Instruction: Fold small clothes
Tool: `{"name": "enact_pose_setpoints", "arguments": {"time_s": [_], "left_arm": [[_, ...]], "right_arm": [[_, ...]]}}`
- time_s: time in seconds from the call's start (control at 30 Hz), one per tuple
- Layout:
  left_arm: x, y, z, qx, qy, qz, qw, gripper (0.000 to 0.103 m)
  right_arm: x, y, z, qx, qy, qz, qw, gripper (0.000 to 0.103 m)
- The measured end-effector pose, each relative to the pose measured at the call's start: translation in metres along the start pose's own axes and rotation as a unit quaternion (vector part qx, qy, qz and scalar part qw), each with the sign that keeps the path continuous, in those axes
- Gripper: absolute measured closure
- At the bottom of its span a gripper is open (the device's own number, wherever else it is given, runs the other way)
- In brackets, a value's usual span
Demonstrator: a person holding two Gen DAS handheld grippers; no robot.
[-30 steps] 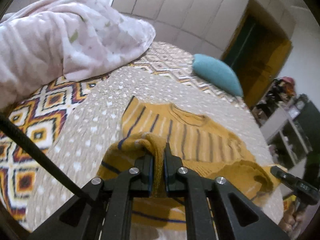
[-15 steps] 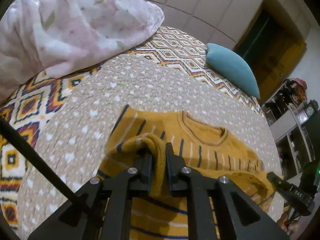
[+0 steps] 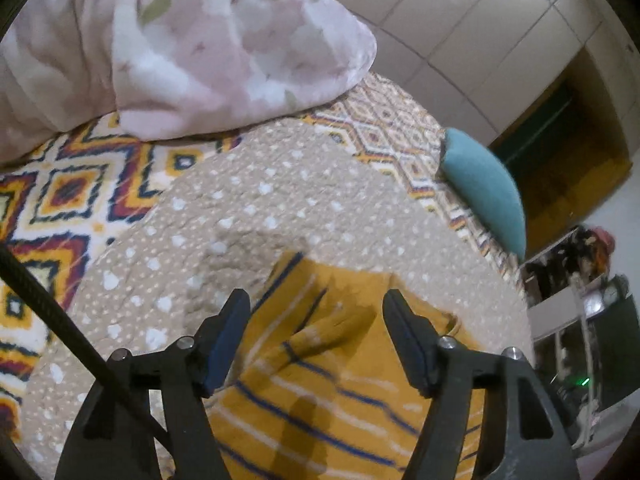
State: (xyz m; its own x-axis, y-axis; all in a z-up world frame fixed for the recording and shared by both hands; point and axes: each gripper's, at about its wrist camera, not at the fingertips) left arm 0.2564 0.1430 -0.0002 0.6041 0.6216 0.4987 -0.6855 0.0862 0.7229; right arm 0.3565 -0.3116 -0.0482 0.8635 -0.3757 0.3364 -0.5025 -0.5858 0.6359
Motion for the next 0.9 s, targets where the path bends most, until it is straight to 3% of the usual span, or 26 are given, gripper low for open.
{"name": "enact_pose_setpoints", "arguments": {"time_s": [0.2, 0.4, 0.47, 0.57, 0.7, 0.73, 0.77, 0.8, 0.9], "left_arm": [[-0.038, 0.020, -0.003, 0.025, -0.062, -0.023, 0.9975, 0.035], [-0.102, 0.045, 0.005, 0.042, -0.139, 0.002, 0.9894, 0.027], [-0.115, 0.038, 0.000, 0.052, -0.140, -0.002, 0.9887, 0.027], [-0.125, 0.023, -0.015, 0.093, -0.130, -0.007, 0.9871, 0.027], [-0.125, 0.023, -0.040, 0.099, -0.099, 0.010, 0.9901, 0.022], [-0.125, 0.025, -0.048, 0.093, -0.085, 0.014, 0.9919, 0.020], [-0.126, 0.027, -0.056, 0.083, -0.067, 0.018, 0.9942, 0.020], [-0.125, 0.028, -0.064, 0.064, -0.051, 0.018, 0.9965, 0.020], [-0.125, 0.031, -0.076, 0.029, -0.033, 0.022, 0.9988, 0.020]], "right_arm": [[-0.007, 0.044, -0.014, -0.052, 0.089, 0.025, 0.994, 0.037], [-0.062, 0.076, -0.032, -0.088, 0.202, 0.024, 0.975, 0.037], [-0.089, 0.077, -0.037, -0.095, 0.244, 0.019, 0.965, 0.047], [-0.118, 0.067, -0.027, -0.098, 0.259, -0.014, 0.961, 0.056], [-0.125, 0.061, -0.007, -0.151, 0.273, 0.000, 0.950, 0.067], [-0.123, 0.060, -0.004, -0.184, 0.275, 0.004, 0.944, 0.055], [-0.120, 0.057, -0.001, -0.226, 0.274, -0.004, 0.935, 0.024], [-0.117, 0.056, 0.002, -0.250, 0.267, -0.008, 0.931, 0.021], [-0.115, 0.073, -0.006, -0.236, 0.252, 0.009, 0.938, 0.028]]}}
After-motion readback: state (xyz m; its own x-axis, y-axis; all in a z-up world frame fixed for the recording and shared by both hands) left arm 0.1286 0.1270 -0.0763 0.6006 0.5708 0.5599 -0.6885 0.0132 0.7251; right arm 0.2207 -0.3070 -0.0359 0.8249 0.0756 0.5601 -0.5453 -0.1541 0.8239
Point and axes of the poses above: each gripper's, at about its wrist camera, not at the fingertips, and y roughly against the way its jaws point, z to its right, x to its top, and after that the axes turned 2 degrees about y, right-handed
